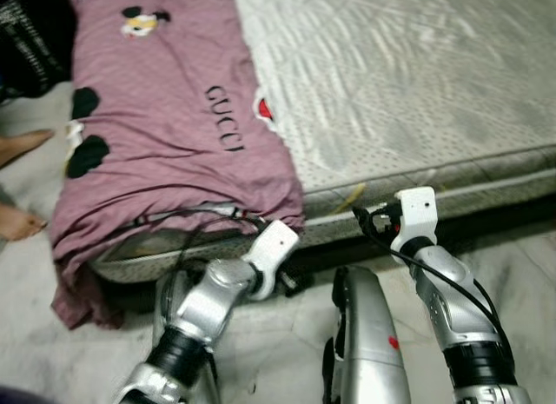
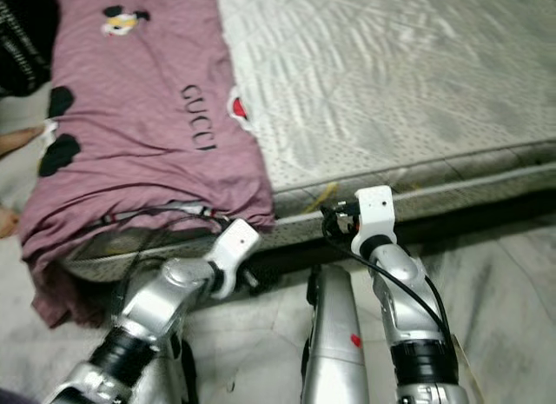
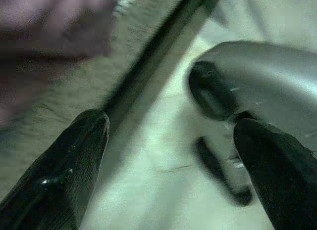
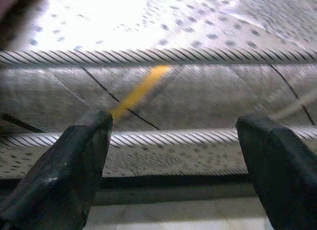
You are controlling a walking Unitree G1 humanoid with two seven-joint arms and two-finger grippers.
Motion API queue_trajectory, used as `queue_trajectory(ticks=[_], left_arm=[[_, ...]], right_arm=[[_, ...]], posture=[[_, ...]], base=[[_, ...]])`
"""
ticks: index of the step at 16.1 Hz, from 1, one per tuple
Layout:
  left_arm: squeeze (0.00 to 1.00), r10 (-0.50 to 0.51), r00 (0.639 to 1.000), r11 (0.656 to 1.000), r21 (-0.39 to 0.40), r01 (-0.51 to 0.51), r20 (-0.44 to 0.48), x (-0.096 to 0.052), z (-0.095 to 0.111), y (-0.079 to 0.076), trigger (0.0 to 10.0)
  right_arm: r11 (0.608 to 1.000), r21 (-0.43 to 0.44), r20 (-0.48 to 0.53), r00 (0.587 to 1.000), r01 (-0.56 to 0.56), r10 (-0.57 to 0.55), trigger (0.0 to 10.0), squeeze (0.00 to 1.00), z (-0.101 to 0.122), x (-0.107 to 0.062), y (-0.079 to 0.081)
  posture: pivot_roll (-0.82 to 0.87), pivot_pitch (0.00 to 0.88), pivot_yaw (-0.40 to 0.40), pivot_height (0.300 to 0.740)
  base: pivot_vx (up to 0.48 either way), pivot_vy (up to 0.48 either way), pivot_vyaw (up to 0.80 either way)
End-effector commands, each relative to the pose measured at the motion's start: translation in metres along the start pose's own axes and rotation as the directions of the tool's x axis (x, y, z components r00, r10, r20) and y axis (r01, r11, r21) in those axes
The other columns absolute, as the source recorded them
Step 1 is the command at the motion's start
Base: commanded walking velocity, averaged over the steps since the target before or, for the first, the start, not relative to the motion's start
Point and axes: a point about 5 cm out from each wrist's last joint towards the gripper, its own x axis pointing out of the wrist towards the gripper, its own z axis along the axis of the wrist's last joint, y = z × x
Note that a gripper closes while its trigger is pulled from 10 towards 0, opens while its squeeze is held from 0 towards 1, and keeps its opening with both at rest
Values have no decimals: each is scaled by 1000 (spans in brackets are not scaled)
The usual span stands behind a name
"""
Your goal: Clean up the room
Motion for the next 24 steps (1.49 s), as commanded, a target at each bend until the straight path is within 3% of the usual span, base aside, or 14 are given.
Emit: queue_trajectory(ticks=[1,2,4,6,13,14,15,17,18,19,20,24], left_arm=[[0,61,997,991,117,-66,48,-6,12,5,10000],[0,108,989,970,206,-127,98,-12,22,9,10000],[0,137,974,932,309,-188,179,-20,36,9,10000],[0,136,956,913,342,-223,258,-22,49,7,10000],[0,101,954,907,368,-204,281,-20,56,0,10000],[0,115,941,909,349,-229,318,-22,62,1,10000],[0,274,828,879,221,-422,489,-36,87,19,10000],[0,398,767,852,107,-512,504,-44,88,39,10000],[0,486,736,834,0,-551,471,-47,82,54,10000],[0,512,770,837,-20,-547,381,-43,66,66,10000],[0,370,912,918,79,-388,177,-26,32,64,10000],[0,153,987,982,116,-146,-53,-12,-9,44,10000]], right_arm=[[1000,-2,-10,1000,0,0,10000,0,-4,0,0],[1000,2,-6,1000,2,-2,10000,0,-4,1,1],[1000,10,5,1000,8,-8,10000,0,-3,3,2],[1000,14,26,1000,13,-13,10000,0,1,8,5],[1000,12,41,999,12,-12,10000,0,3,12,10],[1000,11,42,999,14,-14,10000,0,3,12,10],[1000,13,45,999,15,-16,10000,0,3,13,11],[1000,15,47,999,16,-17,10000,0,4,13,12],[1000,15,48,999,17,-18,10000,0,4,13,12],[1000,15,50,999,17,-18,10000,0,4,13,12],[1000,13,52,998,20,-21,10000,0,5,13,10],[999,7,60,998,32,-32,10000,0,9,16,6]], posture=[[-40,146,-23,495],[-32,143,-20,495],[-22,140,-19,495],[-12,132,-22,495],[-7,117,-18,495],[-6,117,-17,495],[-6,116,-15,495],[-11,117,-14,495],[-14,118,-14,495],[-16,120,-15,495],[-20,122,-18,495],[-26,116,-10,495]], base=[[0,0,0],[0,0,0],[0,0,0],[0,0,0],[0,0,0],[0,0,0],[0,0,0],[0,0,0],[0,0,0],[0,0,0],[0,0,0],[0,0,0]])
